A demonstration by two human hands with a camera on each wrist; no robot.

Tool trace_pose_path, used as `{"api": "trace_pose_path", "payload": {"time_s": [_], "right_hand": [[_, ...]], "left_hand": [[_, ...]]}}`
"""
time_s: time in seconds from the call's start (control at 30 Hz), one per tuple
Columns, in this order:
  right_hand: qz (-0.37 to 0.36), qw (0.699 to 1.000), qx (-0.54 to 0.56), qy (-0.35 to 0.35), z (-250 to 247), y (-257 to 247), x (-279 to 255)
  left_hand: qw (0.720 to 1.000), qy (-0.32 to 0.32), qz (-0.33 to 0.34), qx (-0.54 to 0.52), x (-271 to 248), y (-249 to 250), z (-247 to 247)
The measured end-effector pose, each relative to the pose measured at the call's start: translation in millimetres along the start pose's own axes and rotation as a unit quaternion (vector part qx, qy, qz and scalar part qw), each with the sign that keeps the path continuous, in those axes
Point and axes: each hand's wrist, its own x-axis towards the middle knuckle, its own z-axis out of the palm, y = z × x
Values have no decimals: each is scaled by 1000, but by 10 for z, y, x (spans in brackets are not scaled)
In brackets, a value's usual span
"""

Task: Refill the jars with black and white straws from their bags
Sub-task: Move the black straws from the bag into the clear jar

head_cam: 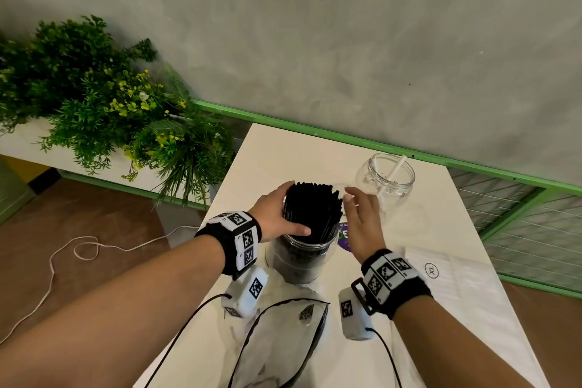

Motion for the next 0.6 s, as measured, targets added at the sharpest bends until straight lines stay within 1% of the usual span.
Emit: {"api": "trace_pose_path", "payload": {"time_s": [0.03, 0.07, 0.17, 0.23, 0.3, 0.37, 0.4, 0.43, 0.47, 0.5, 0.53, 0.57, 0.6], "right_hand": [[10, 1000, 20, 18, -35, 40, -40], [17, 999, 34, 22, -69, 85, -82], [27, 997, 62, -30, -120, 210, -196], [26, 997, 54, -57, -123, 244, -226], [22, 996, 53, -62, -114, 203, -207], [37, 993, 95, -60, -79, 85, -195], [30, 992, 104, -60, -52, 35, -195], [3, 994, 89, -62, -28, -21, -202], [-36, 996, 38, -70, -6, -57, -212], [-77, 993, -25, -82, 21, -63, -220], [-102, 987, -83, -97, 47, -55, -222], [-100, 982, -117, -113, 66, -43, -217], [-82, 981, -126, -118, 76, -47, -222]], "left_hand": [[1000, -2, 6, 0, -7, -13, -17], [1000, -5, 12, -1, -16, -29, -34], [1000, -12, 15, -7, -43, -76, -68], [1000, -15, 16, -9, -61, -85, -77], [1000, -14, 20, -13, -67, -78, -76], [999, -10, 26, -19, -72, -52, -68], [999, -6, 28, -24, -70, -43, -64], [999, -1, 31, -27, -64, -36, -60], [999, 3, 35, -28, -61, -31, -59], [999, 7, 37, -26, -62, -26, -62], [999, 11, 37, -22, -62, -26, -70], [999, 12, 35, -18, -60, -32, -81], [999, 12, 32, -13, -59, -44, -95]]}}
